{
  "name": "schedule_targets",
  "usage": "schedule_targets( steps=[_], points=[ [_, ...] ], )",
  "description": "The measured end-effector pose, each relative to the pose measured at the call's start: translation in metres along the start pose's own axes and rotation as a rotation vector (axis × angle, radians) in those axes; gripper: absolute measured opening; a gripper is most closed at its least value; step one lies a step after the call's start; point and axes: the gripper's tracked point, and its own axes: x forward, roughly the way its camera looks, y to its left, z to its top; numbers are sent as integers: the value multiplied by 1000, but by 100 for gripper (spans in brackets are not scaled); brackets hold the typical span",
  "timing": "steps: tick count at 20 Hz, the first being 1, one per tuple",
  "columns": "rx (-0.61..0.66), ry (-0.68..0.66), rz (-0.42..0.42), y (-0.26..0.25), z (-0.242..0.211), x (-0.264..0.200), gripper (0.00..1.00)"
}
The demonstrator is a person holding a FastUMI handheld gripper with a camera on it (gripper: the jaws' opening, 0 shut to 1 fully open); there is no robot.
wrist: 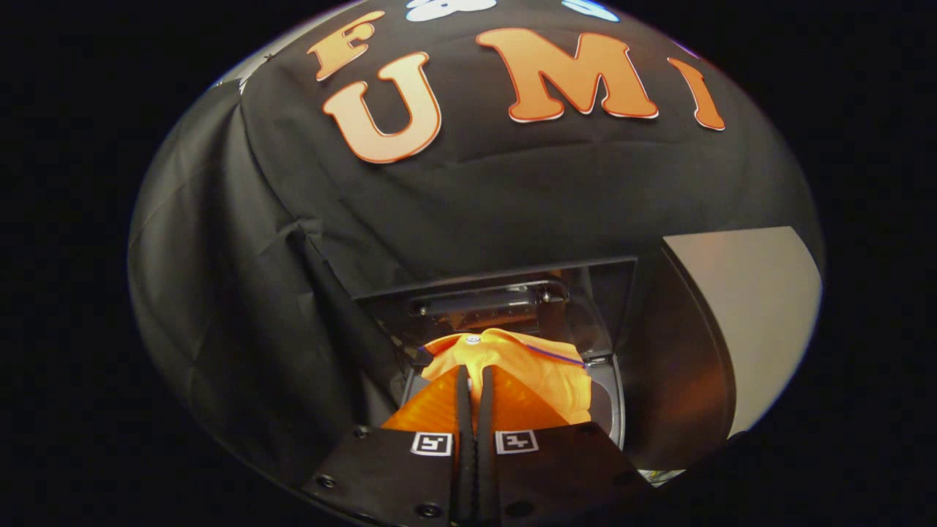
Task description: Put the clothes into the washing machine and then close the washing machine lid.
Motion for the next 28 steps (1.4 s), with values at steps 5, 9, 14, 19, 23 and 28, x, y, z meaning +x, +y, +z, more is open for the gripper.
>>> schedule_targets(
  steps=[5,9,14,19,23,28],
  points=[
    [34,97,-23,-15,-54,52,8],
    [57,167,-43,-23,-93,83,8],
    [59,221,-64,-30,-125,105,8],
    [59,252,-84,-37,-144,126,8],
    [51,284,-107,-44,-162,146,8],
    [51,339,-145,-56,-189,170,8]
  ],
)
